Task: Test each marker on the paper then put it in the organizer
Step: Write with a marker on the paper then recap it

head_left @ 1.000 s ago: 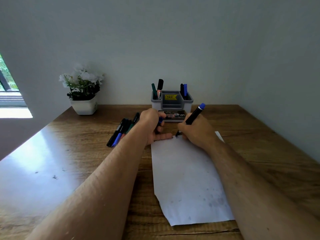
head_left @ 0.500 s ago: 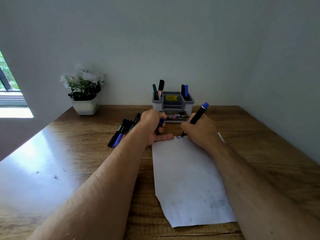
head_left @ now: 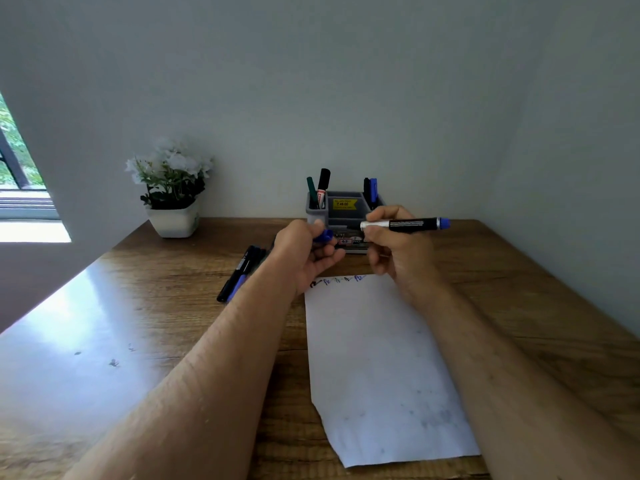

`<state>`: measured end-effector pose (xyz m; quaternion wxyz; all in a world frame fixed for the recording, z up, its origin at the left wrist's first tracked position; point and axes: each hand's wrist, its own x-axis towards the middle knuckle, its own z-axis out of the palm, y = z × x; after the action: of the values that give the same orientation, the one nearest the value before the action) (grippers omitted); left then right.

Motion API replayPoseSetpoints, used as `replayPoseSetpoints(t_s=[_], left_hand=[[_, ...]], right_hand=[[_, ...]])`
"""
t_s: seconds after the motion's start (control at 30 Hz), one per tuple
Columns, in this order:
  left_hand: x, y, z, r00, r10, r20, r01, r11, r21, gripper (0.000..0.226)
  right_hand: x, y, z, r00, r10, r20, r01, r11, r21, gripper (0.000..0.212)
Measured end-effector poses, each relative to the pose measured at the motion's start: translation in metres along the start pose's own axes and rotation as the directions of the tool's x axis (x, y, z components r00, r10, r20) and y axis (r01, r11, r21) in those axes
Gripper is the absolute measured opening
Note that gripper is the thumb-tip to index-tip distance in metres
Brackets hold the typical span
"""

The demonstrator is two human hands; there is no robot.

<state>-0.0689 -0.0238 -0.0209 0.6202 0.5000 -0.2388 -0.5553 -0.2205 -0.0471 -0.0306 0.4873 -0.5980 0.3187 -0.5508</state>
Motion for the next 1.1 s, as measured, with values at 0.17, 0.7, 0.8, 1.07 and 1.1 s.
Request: replayPoseSetpoints(t_s=[0.17, 0.7, 0.8, 1.07, 1.1], left_hand=[[0.000, 0.000, 0.000, 1.000, -0.001, -0.007, 0.001, 1.000, -0.018, 0.020], [0.002, -0.002, 0.001, 0.999, 0.015, 0.052, -0.017, 0.999, 0.030, 0.020], [0.004, -0.002, 0.000, 0.997, 0.056, 0.047, -0.057, 0.998, 0.016, 0.022], [0.015, 0.000, -0.008, 0.980, 0.193, -0.039, -0.196, 0.977, -0.086, 0.019], [0.016, 0.000, -0.009, 0.979, 0.198, -0.043, -0.201, 0.975, -0.091, 0.018]], right_hand=[[-0.002, 0.000, 0.001, 0.998, 0.051, 0.033, -0.054, 0.992, 0.117, 0.025], [-0.002, 0.001, 0.004, 0.999, 0.037, -0.006, -0.037, 0.999, -0.024, 0.010], [-0.003, 0.000, 0.004, 0.999, -0.003, -0.043, 0.001, 0.998, -0.065, 0.005], [-0.005, 0.003, 0.001, 0.985, -0.169, -0.024, 0.146, 0.909, -0.389, 0.016], [-0.006, 0.005, 0.003, 0.977, -0.211, -0.003, 0.188, 0.874, -0.447, 0.016]])
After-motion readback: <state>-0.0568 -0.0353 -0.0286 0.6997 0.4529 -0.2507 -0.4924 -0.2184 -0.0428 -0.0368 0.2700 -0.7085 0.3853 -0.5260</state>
